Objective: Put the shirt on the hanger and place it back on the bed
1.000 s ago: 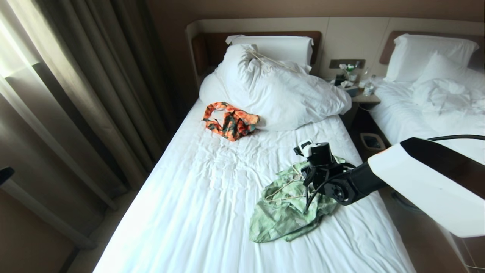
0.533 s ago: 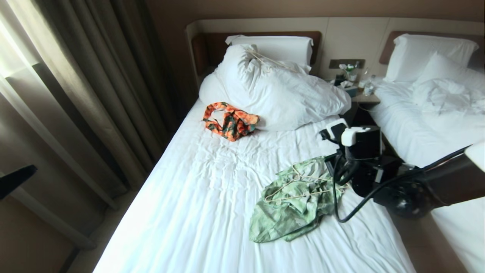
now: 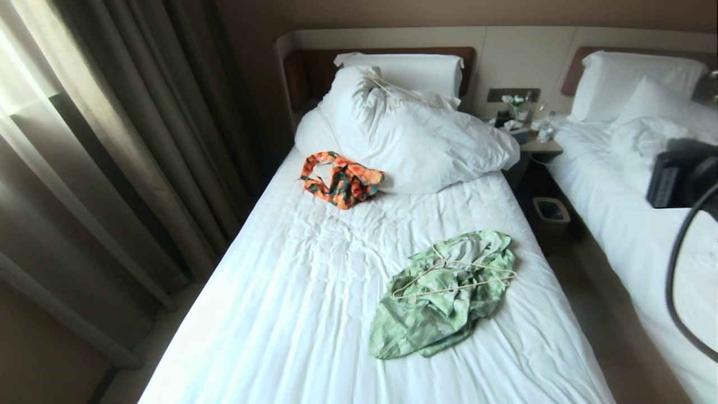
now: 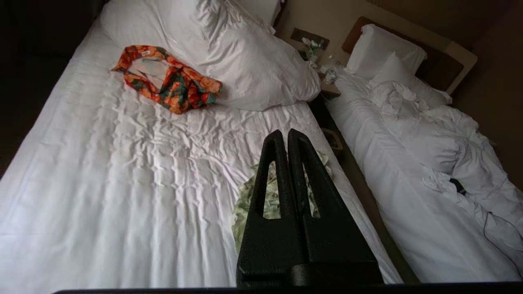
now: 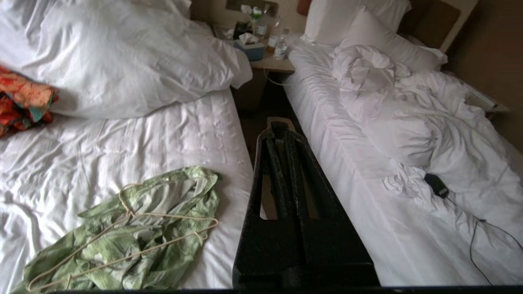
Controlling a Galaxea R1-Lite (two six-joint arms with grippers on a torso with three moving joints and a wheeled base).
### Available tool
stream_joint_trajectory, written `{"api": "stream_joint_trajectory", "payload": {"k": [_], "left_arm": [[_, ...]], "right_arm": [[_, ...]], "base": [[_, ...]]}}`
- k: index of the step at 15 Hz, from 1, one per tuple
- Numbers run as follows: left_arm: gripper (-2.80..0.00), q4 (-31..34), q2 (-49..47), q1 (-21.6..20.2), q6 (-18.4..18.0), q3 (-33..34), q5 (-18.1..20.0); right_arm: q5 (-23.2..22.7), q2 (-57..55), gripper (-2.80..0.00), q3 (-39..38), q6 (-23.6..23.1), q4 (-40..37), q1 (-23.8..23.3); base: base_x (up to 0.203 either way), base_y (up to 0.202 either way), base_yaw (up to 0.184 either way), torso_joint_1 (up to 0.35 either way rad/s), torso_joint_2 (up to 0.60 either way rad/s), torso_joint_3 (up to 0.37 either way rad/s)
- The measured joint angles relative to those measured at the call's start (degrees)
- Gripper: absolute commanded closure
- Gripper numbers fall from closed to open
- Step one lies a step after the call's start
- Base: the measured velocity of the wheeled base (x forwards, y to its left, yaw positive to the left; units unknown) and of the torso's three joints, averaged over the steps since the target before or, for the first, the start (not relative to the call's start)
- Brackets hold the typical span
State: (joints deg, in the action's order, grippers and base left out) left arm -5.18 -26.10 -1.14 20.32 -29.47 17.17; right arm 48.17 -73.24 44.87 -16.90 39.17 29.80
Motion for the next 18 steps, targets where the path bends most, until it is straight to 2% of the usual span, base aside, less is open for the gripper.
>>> {"api": "stream_joint_trajectory", "payload": {"k": [2, 5, 8, 11, 13, 14, 18], "left_arm": [[0.00, 4.1, 6.0, -0.8, -3.5, 0.8, -2.9], [0.00, 6.7, 12.4, -0.6, -13.9, 6.1, -9.1], [0.00, 7.0, 17.6, 0.3, -19.8, 12.2, -11.8], [0.00, 6.9, 21.8, 0.7, -24.6, 19.1, -14.9], [0.00, 6.8, 24.2, 0.8, -28.5, 22.8, -15.8], [0.00, 6.6, 24.9, 0.8, -29.7, 24.9, -16.4], [0.00, 6.2, 26.0, 0.8, -29.7, 27.7, -17.4]], "right_arm": [[4.7, 8.6, 0.00, -3.5, -0.2, -0.2, 1.2], [6.8, 20.4, 0.00, -7.0, -0.7, -3.6, 0.0], [6.4, 31.4, 0.00, -8.2, -1.1, -11.5, -5.4], [3.0, 41.4, 0.00, -9.0, -1.4, -18.9, -12.0], [0.8, 46.1, 0.00, -11.3, -1.2, -20.4, -14.3], [0.2, 48.2, 0.00, -13.0, -1.2, -20.5, -14.8], [-1.4, 55.1, 0.00, -15.3, -3.2, -20.5, -16.5]], "base": [[0.000, 0.000, 0.000, 0.000, 0.00, 0.000], [0.000, 0.000, 0.000, 0.000, 0.00, 0.000], [0.000, 0.000, 0.000, 0.000, 0.00, 0.000], [0.000, 0.000, 0.000, 0.000, 0.00, 0.000], [0.000, 0.000, 0.000, 0.000, 0.00, 0.000], [0.000, 0.000, 0.000, 0.000, 0.00, 0.000], [0.000, 0.000, 0.000, 0.000, 0.00, 0.000]]}}
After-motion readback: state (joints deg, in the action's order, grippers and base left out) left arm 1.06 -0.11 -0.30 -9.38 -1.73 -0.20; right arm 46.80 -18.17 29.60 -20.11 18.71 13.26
